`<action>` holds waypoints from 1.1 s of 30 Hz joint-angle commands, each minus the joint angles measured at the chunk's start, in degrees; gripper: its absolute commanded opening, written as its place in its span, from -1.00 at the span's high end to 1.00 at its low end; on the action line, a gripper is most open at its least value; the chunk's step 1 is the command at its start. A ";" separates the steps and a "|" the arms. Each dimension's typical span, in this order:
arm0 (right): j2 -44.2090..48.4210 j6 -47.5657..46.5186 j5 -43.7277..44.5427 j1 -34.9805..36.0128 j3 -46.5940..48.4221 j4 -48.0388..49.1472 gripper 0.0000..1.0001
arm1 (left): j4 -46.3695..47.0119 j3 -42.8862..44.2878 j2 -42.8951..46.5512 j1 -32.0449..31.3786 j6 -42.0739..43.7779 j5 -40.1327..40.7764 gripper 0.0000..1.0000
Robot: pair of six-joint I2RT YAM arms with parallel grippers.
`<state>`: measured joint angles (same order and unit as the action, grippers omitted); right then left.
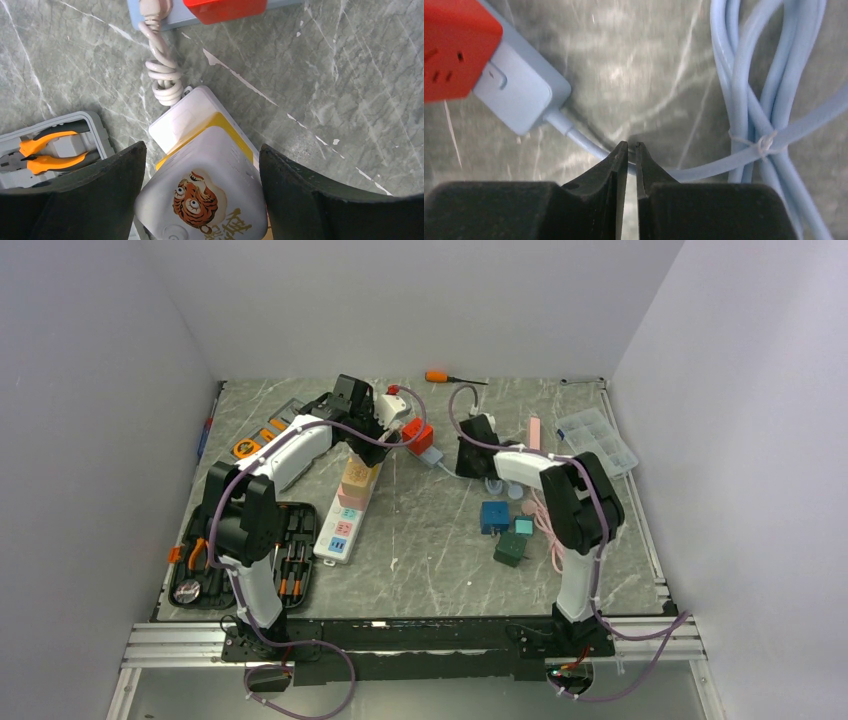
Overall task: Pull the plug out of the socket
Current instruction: Remove the plug from the socket.
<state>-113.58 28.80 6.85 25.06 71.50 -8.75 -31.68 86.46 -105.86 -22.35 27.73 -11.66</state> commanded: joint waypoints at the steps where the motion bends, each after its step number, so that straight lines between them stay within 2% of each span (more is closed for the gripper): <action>1: 5.80 1.42 -3.67 0.72 -9.18 -4.74 0.75 | 1.79 -0.63 2.26 0.64 0.22 2.15 -0.69; 5: 9.90 2.58 -8.70 1.18 -13.82 -3.58 0.77 | 1.08 0.82 1.62 0.65 0.19 1.64 -0.70; 7: 11.82 2.61 -10.41 0.43 -13.94 -3.13 0.71 | 0.94 2.38 0.99 0.64 -0.37 1.03 -0.70; 9: 12.64 2.49 -12.76 -0.91 -12.22 -2.83 0.55 | 0.82 4.28 0.20 0.64 -1.40 0.48 -0.71; 12: 11.54 3.11 -17.27 -3.43 -7.91 -2.21 0.16 | -0.61 8.56 -1.96 0.58 -3.03 -1.20 -0.77; 14: 9.76 3.43 -19.14 -4.66 -5.35 -1.67 0.08 | -1.53 11.96 -3.64 0.44 -3.62 -2.07 -0.82; 18: 7.08 3.49 -20.29 -5.99 -1.86 -1.01 0.07 | -2.57 18.39 -7.77 -0.17 -3.94 -2.02 -0.87; 25: 9.10 3.87 -20.08 -6.36 -4.86 2.00 0.11 | -7.05 30.01 -18.68 -0.62 -3.63 -0.82 -0.88; 33: 12.54 3.70 -19.84 -7.17 -6.58 3.44 0.23 | -9.57 33.86 -24.53 -0.59 -0.66 -1.44 -0.58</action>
<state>-105.58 32.18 -12.53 18.41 64.95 -8.29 -38.94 117.36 -129.78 -22.70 25.34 -12.19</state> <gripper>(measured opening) 0.394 0.821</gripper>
